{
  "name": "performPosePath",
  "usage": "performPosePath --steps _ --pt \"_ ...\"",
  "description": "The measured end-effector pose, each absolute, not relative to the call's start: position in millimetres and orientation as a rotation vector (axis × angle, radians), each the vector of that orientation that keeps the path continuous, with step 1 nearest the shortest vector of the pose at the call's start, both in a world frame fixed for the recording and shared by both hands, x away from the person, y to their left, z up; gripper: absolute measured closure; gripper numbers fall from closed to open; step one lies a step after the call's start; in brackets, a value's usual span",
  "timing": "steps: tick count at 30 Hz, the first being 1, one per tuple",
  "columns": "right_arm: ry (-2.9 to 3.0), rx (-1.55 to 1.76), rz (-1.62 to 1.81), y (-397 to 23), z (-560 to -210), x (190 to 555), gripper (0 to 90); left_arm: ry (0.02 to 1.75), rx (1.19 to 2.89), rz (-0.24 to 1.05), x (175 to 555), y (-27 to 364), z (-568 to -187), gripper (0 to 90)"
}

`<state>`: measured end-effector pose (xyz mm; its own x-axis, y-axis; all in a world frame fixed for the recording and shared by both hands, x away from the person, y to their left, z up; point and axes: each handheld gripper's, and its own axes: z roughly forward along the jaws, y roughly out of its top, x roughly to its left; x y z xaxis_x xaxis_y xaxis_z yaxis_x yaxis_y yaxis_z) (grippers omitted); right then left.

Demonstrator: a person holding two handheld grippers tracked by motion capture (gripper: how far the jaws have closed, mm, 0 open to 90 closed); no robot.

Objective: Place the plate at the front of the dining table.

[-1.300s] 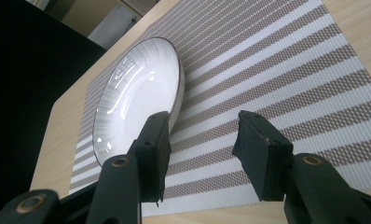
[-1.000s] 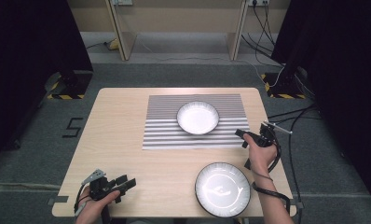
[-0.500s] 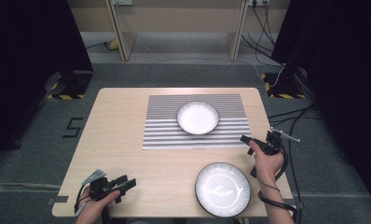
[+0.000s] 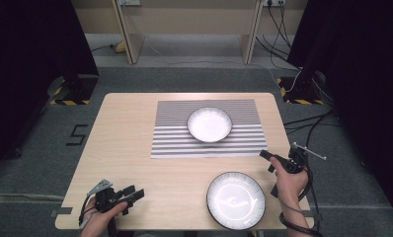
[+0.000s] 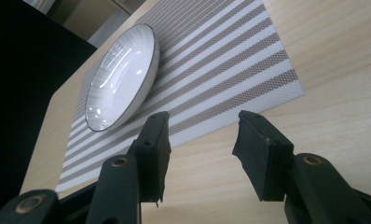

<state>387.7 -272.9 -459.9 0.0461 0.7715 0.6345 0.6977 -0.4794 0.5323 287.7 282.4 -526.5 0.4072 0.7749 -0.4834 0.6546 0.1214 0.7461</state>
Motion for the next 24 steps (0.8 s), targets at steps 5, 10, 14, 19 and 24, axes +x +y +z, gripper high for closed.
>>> performPosePath --steps 5,10,14,19,24 --pt "1.564 2.211 1.44 -275 -461 376 53.6 1.3 1.586 0.14 288 282 -527 41.6" --pt "1.572 2.199 1.43 -278 -463 365 52.7 1.3 1.587 0.139 288 282 -527 41.6" --pt "1.564 2.206 1.43 -281 -466 358 52.1 1.3 1.588 0.138 288 282 -527 41.6" --pt "1.554 2.221 1.437 -285 -472 348 51.8 1.301 1.587 0.137 288 281 -527 41.6" --pt "1.537 2.237 1.436 -289 -478 338 51.4 1.301 1.588 0.137 288 281 -527 41.6"
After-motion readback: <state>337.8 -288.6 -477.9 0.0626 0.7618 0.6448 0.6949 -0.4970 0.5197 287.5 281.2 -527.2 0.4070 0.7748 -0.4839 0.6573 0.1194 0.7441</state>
